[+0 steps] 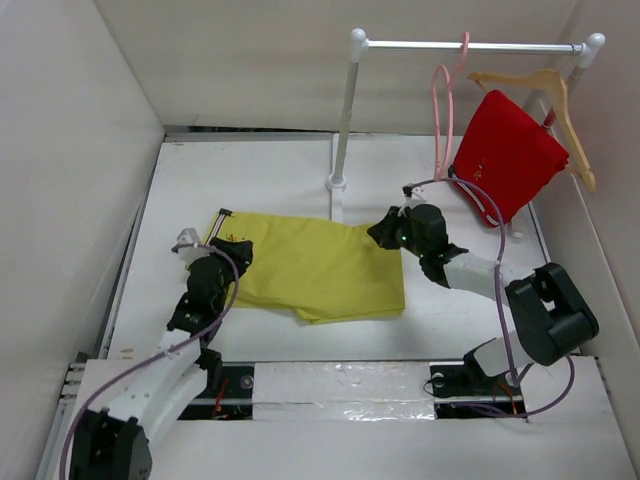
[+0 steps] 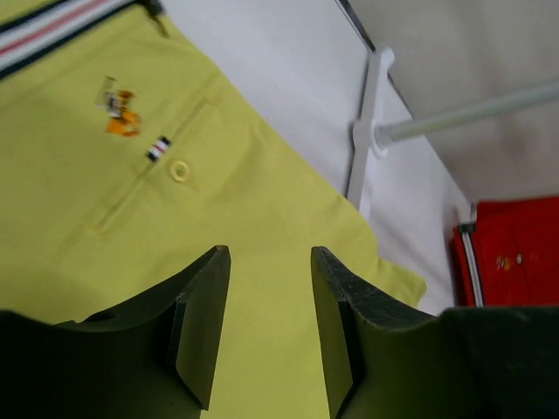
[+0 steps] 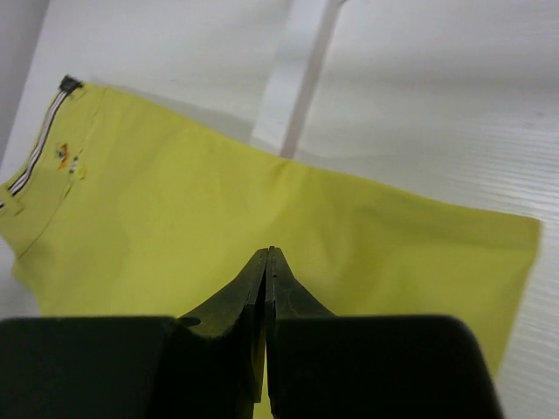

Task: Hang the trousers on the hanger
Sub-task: Fold the trousers at the center of the board.

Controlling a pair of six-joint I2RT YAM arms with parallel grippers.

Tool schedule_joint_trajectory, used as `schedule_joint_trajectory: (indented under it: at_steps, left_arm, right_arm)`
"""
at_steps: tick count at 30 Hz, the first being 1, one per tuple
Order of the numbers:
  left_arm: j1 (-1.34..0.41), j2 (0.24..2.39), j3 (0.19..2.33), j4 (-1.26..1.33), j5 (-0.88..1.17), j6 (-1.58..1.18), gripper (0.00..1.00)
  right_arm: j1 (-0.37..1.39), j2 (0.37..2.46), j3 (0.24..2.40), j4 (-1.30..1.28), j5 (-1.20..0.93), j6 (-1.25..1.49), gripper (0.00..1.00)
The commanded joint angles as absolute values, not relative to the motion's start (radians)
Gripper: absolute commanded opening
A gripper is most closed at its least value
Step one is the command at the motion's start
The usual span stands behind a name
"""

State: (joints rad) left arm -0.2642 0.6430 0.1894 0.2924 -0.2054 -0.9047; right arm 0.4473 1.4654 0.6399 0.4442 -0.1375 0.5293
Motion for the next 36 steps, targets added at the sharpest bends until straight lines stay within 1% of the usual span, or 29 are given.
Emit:
schedule_joint_trajectory:
  at_steps: [1,2,4,7,12,16,19,22,23,25,26,27,29,31,36]
  left_arm:
    - [-0.371,0.779,0.303,0.428,-0.137,-0.818,0.39]
    - [-0.405,0.855,0.325,0.434,-0.14,-0.813,0.38]
    - [-0.498,0.917,0.365,0.468,-0.15,-0.793,0.38]
    - [-0.551,1.0,0.383,0.502,-0.178,-0.793,0.38]
    - [-0.551,0.994,0.335,0.525,-0.19,-0.804,0.38]
    - [-0.551,0.942,0.311,0.492,-0.227,-0.787,0.38]
    - [-0.551,0.908,0.316,0.473,-0.239,-0.762,0.38]
    - [-0.56,0.891,0.339,0.465,-0.229,-0.738,0.38]
    - [-0.56,0.89,0.345,0.469,-0.207,-0.726,0.32]
    - [-0.586,0.896,0.364,0.486,-0.196,-0.706,0.29]
    - [-0.615,0.9,0.373,0.492,-0.196,-0.698,0.23]
    - [-0.632,0.919,0.379,0.509,-0.198,-0.689,0.19]
    - [-0.684,0.945,0.408,0.523,-0.212,-0.666,0.12]
    - [-0.709,0.995,0.442,0.543,-0.209,-0.649,0.1]
    - [-0.759,1.064,0.492,0.598,-0.167,-0.578,0.1]
  right_arm:
    - [0.486,1.509,0.67,0.469,-0.121,0.491,0.05]
    - [0.486,1.532,0.679,0.479,-0.13,0.505,0.04]
    - [0.451,1.6,0.678,0.54,-0.156,0.514,0.04]
    - [0.393,1.67,0.684,0.632,-0.205,0.543,0.03]
    - [0.347,1.727,0.741,0.621,-0.204,0.545,0.02]
    - [0.347,1.701,0.715,0.644,-0.184,0.546,0.02]
    - [0.359,1.625,0.674,0.653,-0.134,0.542,0.0]
    - [0.402,1.498,0.608,0.623,-0.088,0.522,0.0]
    - [0.419,1.461,0.568,0.608,-0.062,0.509,0.0]
    - [0.478,1.34,0.525,0.54,-0.028,0.502,0.0]
    - [0.497,1.298,0.499,0.522,0.0,0.503,0.0]
    - [0.52,1.22,0.436,0.499,0.032,0.514,0.01]
    - [0.581,1.157,0.37,0.486,0.064,0.56,0.01]
    - [0.617,1.093,0.283,0.459,0.086,0.607,0.01]
    - [0.707,0.996,0.147,0.378,0.202,0.767,0.03]
